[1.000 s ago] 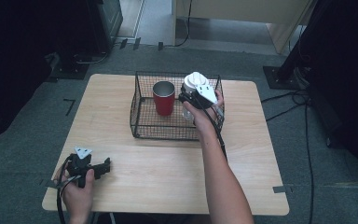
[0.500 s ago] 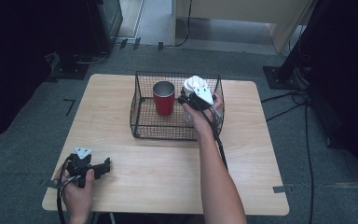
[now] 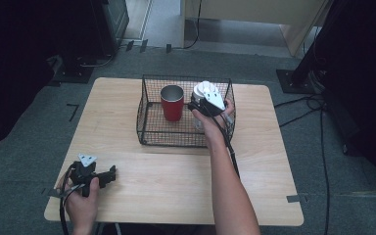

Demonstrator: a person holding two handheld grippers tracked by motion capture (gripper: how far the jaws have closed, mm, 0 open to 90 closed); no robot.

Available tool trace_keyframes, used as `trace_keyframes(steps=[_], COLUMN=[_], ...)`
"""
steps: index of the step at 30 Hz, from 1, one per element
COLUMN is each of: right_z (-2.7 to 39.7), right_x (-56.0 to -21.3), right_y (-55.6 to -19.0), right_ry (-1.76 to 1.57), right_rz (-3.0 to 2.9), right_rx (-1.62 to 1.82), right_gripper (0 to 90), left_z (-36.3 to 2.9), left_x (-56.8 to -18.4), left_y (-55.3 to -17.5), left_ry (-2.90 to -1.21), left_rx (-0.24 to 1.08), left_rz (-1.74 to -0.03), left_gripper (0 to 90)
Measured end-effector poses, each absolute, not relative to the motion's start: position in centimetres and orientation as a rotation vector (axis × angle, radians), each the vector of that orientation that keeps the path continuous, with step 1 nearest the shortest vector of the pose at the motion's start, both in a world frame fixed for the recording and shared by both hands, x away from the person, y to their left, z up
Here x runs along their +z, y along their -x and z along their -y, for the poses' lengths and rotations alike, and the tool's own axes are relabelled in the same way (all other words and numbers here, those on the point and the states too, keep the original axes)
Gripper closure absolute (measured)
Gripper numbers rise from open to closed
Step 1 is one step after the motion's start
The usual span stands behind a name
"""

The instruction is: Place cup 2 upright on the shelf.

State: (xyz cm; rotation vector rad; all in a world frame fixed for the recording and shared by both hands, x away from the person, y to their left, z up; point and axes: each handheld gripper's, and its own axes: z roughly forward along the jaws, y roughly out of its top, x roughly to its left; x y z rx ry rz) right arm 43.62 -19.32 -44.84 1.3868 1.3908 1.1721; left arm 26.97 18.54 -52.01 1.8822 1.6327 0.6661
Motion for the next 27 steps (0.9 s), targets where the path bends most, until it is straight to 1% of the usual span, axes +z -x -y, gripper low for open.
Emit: trace_keyframes(steps=[4,8,10,27], right_z=[19.6,19.7,19.6,20.3], right_x=[-44.7,-44.6,-44.4,-42.6], right_y=[-43.5,-43.2,-43.1,-42.2], right_ry=[-1.371,-1.334,-1.325,-1.315], right_rz=[-1.435,-1.474,-1.480,-1.366], right_rx=[1.184,1.197,1.207,1.267], right_gripper=[13.8,5.0,2.2,1.2], left_z=[-18.5,-18.5,-18.5,-18.5], left_x=[-52.0,-52.0,-52.0,-52.0], left_y=[-27.0,-27.0,-27.0,-27.0], left_ry=[-1.882,-1.881,-1.882,-1.882], left_rx=[0.666,0.667,0.667,0.667], left_rz=[-1.632,-1.632,-1.632,-1.632], left_gripper=[0.0,0.0,0.0,0.0])
